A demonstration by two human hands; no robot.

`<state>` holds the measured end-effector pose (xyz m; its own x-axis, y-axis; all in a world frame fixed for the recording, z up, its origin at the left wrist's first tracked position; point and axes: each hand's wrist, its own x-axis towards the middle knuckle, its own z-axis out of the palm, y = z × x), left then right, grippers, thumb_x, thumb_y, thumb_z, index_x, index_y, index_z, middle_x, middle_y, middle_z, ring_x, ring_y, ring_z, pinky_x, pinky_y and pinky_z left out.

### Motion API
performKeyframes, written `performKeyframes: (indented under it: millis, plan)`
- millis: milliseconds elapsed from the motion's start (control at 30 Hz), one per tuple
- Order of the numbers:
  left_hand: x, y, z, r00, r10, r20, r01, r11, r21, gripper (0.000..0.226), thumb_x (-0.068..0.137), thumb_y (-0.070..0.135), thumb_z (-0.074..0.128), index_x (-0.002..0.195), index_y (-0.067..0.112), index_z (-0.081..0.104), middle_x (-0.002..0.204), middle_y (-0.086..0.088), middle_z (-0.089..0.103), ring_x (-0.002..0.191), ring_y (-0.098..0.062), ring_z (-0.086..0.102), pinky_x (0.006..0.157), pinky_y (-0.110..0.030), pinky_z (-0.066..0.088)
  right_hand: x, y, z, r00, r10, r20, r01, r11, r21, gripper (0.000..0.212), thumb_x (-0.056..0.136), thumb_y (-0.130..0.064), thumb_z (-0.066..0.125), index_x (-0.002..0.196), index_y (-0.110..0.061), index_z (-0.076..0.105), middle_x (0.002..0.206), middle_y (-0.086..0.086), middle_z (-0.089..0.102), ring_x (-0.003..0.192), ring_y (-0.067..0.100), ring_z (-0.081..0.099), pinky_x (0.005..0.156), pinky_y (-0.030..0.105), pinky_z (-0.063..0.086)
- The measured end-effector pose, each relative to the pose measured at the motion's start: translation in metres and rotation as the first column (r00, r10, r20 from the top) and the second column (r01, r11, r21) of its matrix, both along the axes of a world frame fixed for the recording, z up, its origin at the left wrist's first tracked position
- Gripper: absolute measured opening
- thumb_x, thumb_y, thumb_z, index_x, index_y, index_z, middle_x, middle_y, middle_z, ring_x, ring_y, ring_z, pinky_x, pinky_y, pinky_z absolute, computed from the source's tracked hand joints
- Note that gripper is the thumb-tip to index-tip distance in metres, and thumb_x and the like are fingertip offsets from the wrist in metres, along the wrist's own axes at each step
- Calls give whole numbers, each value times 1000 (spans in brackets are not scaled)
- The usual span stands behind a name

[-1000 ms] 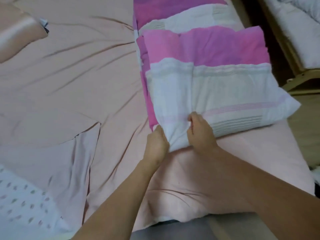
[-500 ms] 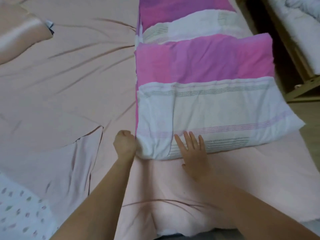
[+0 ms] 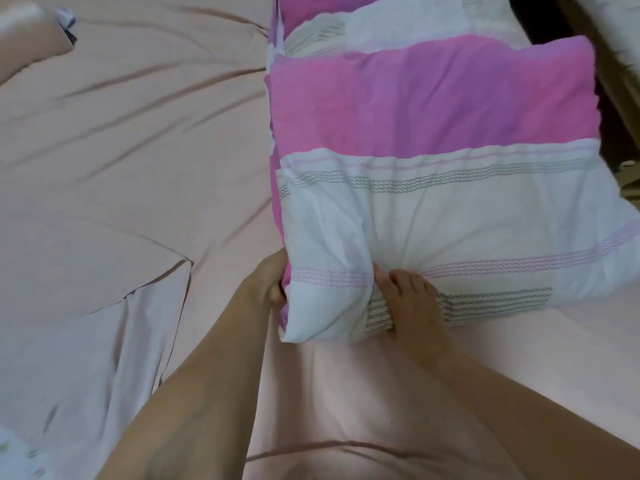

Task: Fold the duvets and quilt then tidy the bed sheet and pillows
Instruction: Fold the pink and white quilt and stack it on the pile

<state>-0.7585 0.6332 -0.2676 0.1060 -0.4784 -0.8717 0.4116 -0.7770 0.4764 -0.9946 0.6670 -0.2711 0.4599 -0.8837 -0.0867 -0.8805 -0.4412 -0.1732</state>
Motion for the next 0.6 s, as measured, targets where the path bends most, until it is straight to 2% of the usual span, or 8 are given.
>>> performKeyframes:
  millis: [67, 133, 200, 233, 333, 433, 533, 600]
  plan:
    - [2, -1, 12, 989, 61, -134, -59, 998, 20, 46, 91, 51, 58, 112, 11, 65, 99, -6, 73, 84, -19, 72, 71, -34, 59, 2, -2, 18, 987, -90, 135, 66, 983, 174, 76, 63, -18, 49, 139, -18, 46, 109, 7, 53, 103, 30, 52, 89, 41, 43]
    - [5, -1, 24, 965, 143, -218, -142, 990, 23, 54, 88, 54, 60, 117, 10, 65, 112, -11, 70, 97, -26, 69, 75, -41, 59, 21, -11, 44, 897, -331, 294, 227, 914, 336, 52, 78, -10, 51, 130, -17, 52, 112, 5, 50, 108, 29, 51, 89, 32, 38]
    - [0, -4, 41, 959, 184, -216, -189, 982, -4, 33, 96, 33, 55, 108, 4, 66, 95, -12, 72, 78, -24, 71, 60, -34, 60, 55, -22, 70, 727, -535, 430, 394, 839, 376, 43, 89, -27, 55, 129, -15, 47, 121, 4, 47, 116, 27, 48, 90, 27, 34]
    - [-6, -6, 54, 957, 199, -212, -209, 978, -22, 27, 97, 25, 52, 98, 2, 66, 81, -12, 72, 65, -22, 70, 53, -30, 58, 75, -27, 82, 703, -532, 473, 433, 847, 309, 60, 85, -45, 56, 135, -16, 41, 130, 5, 44, 124, 26, 43, 97, 30, 34]
    - [-15, -11, 83, 966, 192, -175, -213, 971, -107, 25, 99, 20, 48, 84, 7, 64, 55, -8, 63, 41, -14, 58, 43, -18, 49, 123, -37, 106, 842, -433, 322, 410, 901, 141, 92, 77, -70, 50, 151, -28, 16, 155, 12, 18, 144, 26, 16, 114, 47, 21]
    - [-15, -8, 95, 983, 173, -68, -181, 973, -144, 19, 101, 27, 44, 97, 19, 61, 75, 1, 61, 63, -11, 55, 57, -22, 44, 127, -42, 114, 870, -447, 206, 427, 894, 136, 76, 90, -54, 48, 151, -34, 9, 158, 14, 5, 146, 29, 6, 114, 53, 15]
    - [-10, -8, 105, 978, 207, 29, -198, 963, -183, 20, 100, 27, 42, 88, 23, 57, 99, -4, 61, 86, -20, 59, 78, -32, 50, 112, -44, 113, 875, -440, 203, 403, 893, 198, 70, 93, -39, 48, 151, -35, 9, 158, 14, 5, 146, 32, 8, 113, 55, 18]
    - [-8, -8, 110, 970, 239, 52, -221, 948, -227, 15, 94, 27, 47, 84, 22, 58, 99, -6, 62, 89, -23, 58, 82, -37, 50, 104, -51, 116, 844, -464, 270, 414, 882, 224, 68, 94, -33, 48, 151, -35, 11, 157, 15, 10, 144, 34, 15, 111, 55, 25]
